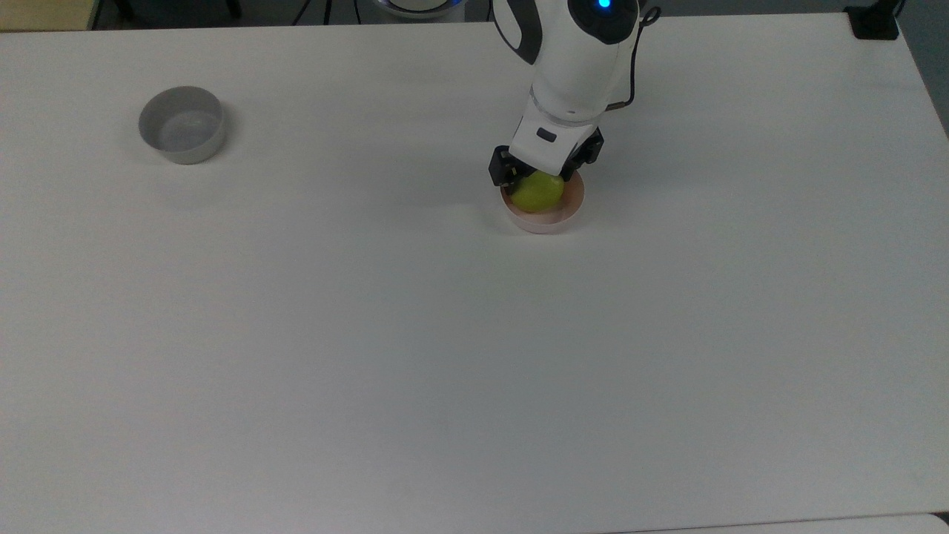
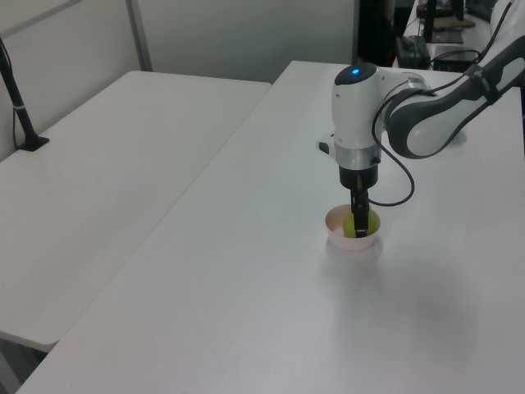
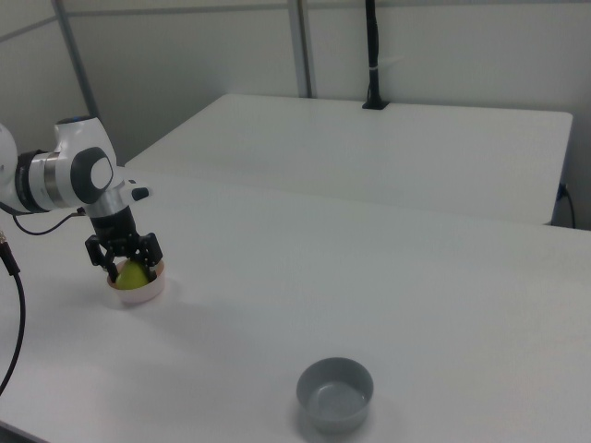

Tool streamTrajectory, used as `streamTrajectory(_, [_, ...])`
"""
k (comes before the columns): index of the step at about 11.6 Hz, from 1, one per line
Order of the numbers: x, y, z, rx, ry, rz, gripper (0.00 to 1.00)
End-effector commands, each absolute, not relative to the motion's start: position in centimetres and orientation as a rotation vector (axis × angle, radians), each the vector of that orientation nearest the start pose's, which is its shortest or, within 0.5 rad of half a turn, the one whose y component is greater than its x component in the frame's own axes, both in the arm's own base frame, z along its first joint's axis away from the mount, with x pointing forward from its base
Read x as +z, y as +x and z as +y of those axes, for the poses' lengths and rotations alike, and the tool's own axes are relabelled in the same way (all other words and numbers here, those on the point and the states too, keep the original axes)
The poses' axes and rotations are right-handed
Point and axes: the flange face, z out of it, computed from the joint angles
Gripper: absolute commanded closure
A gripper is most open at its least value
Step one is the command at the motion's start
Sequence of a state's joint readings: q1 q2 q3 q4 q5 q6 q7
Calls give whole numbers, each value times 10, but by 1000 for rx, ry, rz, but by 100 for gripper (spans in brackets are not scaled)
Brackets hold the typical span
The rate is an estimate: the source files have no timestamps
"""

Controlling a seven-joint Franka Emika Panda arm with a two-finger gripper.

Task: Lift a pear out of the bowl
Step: 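Lower the gripper around the pear and close on it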

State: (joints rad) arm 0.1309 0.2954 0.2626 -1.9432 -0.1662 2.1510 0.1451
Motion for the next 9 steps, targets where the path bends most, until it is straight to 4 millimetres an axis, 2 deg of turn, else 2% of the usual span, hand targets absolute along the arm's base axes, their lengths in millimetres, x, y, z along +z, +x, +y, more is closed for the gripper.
streamTrajectory(1, [326, 561, 217, 55, -3185, -551, 43])
streamTrajectory(2, [326, 561, 217, 54, -3185, -551, 54])
streamTrajectory(6, [337, 560, 216, 72, -3194, -550, 65])
streamTrajectory(9, [379, 572, 214, 65, -3207, -529, 66])
